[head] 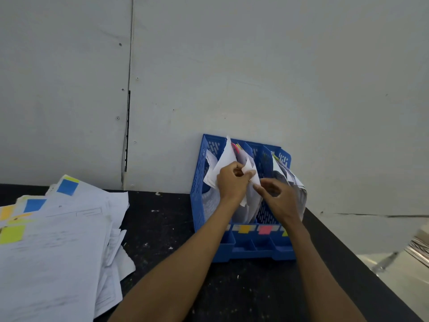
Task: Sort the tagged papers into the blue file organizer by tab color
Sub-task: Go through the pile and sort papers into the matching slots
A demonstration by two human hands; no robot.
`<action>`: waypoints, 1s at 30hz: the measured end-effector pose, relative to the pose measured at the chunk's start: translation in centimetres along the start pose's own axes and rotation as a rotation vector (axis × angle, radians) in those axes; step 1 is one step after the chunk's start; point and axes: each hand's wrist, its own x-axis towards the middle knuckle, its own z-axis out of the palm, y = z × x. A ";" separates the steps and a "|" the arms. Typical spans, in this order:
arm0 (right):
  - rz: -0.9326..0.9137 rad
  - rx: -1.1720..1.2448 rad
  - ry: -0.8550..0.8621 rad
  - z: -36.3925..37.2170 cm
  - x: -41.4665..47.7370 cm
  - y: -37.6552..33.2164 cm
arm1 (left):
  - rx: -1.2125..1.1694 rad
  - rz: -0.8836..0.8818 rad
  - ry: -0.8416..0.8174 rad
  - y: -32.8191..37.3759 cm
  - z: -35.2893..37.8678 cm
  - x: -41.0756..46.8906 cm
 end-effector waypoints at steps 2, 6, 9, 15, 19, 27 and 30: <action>0.008 -0.015 -0.010 0.3 0.0 0.1 | -0.008 -0.006 0.014 0.0 -0.1 -0.1; 0.044 -0.044 0.012 0.9 0.2 0.6 | -0.056 -0.014 0.063 0.2 -0.6 -0.3; 0.039 -0.102 0.112 1.0 0.2 0.5 | -0.043 -0.014 0.084 0.2 -1.0 -0.5; 0.124 -0.161 0.208 1.1 -0.1 -1.1 | 0.010 -0.017 0.154 -0.1 -1.5 -1.1; 0.104 -0.211 0.134 1.7 -0.3 -0.6 | 0.023 0.008 0.107 -0.2 -1.3 -1.9; 0.257 -0.107 0.116 2.8 -0.3 0.7 | 0.160 0.072 -0.011 0.0 -0.4 -2.4; 0.340 0.067 0.189 2.6 -0.5 0.0 | 0.212 0.051 -0.090 -0.1 0.6 -2.5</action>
